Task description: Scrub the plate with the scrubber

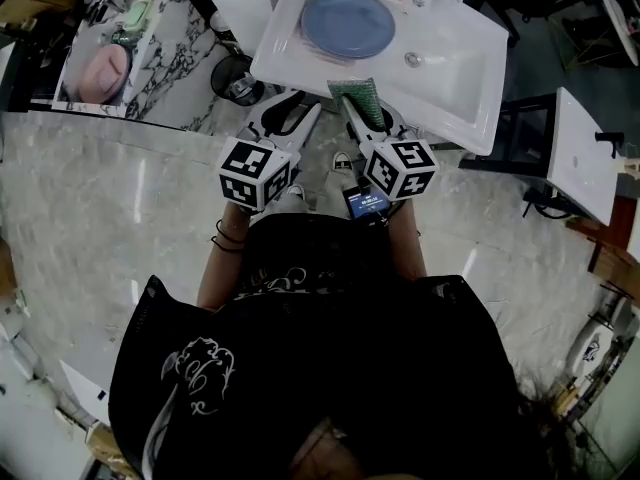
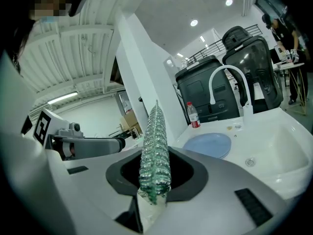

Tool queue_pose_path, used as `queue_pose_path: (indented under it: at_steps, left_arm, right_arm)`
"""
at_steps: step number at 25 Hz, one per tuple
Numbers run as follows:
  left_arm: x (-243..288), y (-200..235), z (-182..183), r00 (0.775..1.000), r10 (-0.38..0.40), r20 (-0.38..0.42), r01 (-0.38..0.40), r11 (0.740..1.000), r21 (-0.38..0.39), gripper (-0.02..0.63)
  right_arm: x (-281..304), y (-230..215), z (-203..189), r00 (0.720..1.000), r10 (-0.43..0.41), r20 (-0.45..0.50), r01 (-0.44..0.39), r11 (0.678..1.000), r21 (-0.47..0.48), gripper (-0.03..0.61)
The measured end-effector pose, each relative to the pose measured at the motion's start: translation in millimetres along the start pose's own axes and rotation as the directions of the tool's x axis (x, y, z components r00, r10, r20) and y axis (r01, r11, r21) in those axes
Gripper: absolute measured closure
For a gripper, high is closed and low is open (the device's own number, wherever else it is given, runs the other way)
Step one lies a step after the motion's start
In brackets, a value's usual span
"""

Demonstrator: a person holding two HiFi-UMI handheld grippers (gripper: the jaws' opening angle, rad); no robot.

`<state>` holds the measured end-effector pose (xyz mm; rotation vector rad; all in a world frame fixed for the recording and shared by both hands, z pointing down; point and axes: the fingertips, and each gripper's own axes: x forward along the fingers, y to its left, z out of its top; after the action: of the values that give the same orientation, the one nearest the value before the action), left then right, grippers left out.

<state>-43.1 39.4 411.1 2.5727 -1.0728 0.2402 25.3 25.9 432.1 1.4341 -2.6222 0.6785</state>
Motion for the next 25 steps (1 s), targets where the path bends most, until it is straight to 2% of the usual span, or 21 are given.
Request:
queue_pose_path:
  at_steps: [7, 15, 25]
  left_arm:
    - [-38.4, -0.8, -19.6, 0.997, -0.078, -0.022, 0.078, 0.997, 0.02, 0.486]
    - [-52.7, -20.4, -24.5, 0.988, -0.155, -0.022, 0.156, 0.987, 0.038, 0.486]
    - [-66.0, -34.2, -27.7, 0.985, -0.172, -0.019, 0.173, 0.983, 0.057, 0.486]
  right_arm:
    - [-21.4, 43.5, -29.1, 0.997, -0.07, 0.011, 0.07, 0.997, 0.025, 0.489]
    - [-46.2, 63.4, -39.8, 0.992, -0.125, 0.013, 0.124, 0.992, 0.017, 0.489]
    - [-61.6, 74.8, -44.3, 0.99, -0.142, 0.018, 0.142, 0.99, -0.006, 0.489]
